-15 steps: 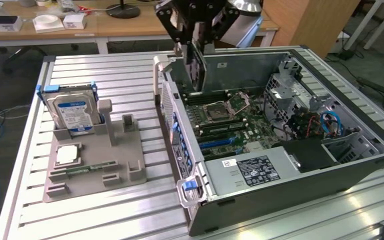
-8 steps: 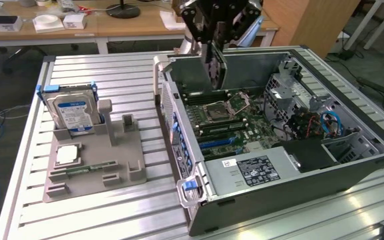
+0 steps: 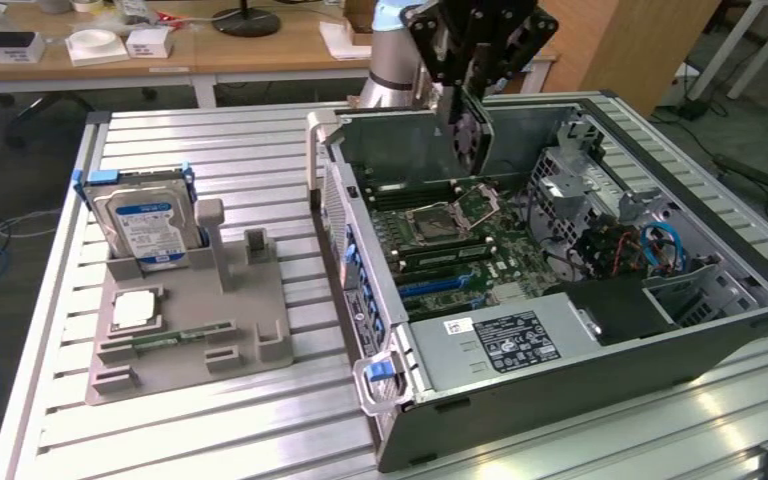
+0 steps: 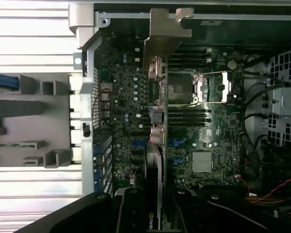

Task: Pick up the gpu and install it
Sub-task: 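Pick up the gpu and move the gpu toward the slot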

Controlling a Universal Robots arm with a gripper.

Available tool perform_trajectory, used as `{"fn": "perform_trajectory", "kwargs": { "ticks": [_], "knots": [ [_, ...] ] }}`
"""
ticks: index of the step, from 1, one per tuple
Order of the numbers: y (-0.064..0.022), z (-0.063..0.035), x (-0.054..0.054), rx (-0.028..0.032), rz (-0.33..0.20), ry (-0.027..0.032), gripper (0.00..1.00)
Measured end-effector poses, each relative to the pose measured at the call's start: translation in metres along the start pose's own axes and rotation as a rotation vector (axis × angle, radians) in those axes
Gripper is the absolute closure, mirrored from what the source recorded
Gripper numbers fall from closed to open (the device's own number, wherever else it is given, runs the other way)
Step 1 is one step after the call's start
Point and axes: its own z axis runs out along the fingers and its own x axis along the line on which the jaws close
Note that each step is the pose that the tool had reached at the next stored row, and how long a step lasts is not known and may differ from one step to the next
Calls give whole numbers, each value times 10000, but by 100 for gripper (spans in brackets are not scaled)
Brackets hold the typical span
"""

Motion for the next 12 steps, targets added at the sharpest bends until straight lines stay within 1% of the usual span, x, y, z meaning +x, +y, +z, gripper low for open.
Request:
{"fn": "perform_trajectory", "kwargs": {
  "ticks": [12],
  "knots": [
    [14, 10, -545, 0, -42, 0, 74]
  ]
}}
